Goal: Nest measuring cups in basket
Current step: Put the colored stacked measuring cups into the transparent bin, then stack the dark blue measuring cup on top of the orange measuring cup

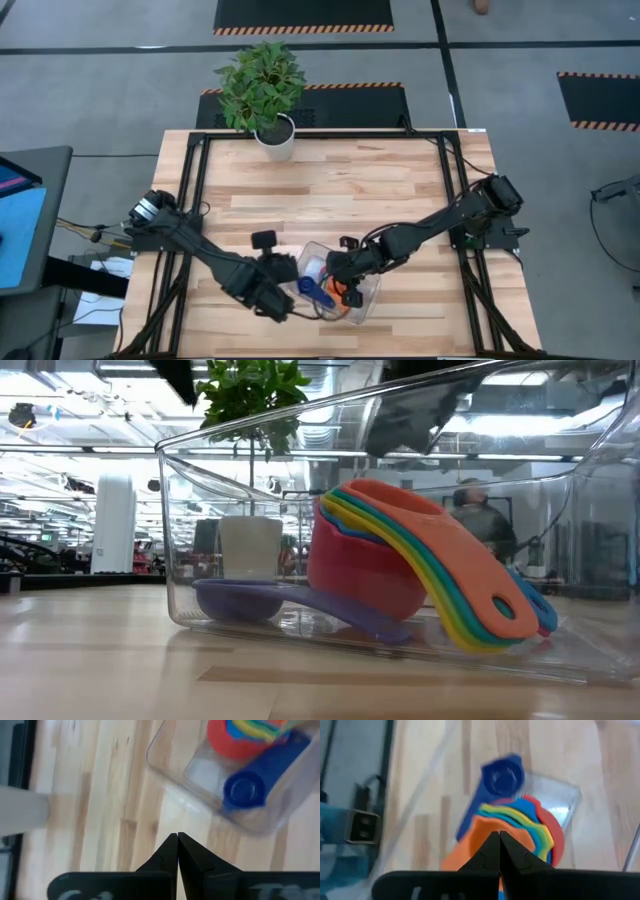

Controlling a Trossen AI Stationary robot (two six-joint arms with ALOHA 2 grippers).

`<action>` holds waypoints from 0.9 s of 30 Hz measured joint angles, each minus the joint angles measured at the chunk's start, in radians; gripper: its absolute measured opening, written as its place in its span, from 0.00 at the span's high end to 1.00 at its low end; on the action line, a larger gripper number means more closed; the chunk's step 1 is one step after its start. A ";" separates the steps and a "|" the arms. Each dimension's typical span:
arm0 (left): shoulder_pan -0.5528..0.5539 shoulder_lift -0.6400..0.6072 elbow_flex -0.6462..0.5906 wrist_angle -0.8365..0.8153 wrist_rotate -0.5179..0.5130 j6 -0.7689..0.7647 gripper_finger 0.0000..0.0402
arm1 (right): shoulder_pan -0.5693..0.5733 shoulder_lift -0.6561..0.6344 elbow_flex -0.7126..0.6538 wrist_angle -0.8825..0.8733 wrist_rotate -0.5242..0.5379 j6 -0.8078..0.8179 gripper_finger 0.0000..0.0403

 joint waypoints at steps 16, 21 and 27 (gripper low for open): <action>-0.028 -0.018 -0.007 -0.121 -0.013 -0.006 1.00 | -0.115 0.017 -0.002 0.027 -0.029 -0.055 0.97; -0.030 -0.024 -0.007 -0.231 -0.019 -0.043 1.00 | -0.142 0.016 -0.001 0.026 -0.050 -0.042 0.98; -0.085 -0.102 -0.100 -0.225 -0.027 -0.118 1.00 | -0.119 -0.077 0.087 -0.117 -0.036 -0.014 0.95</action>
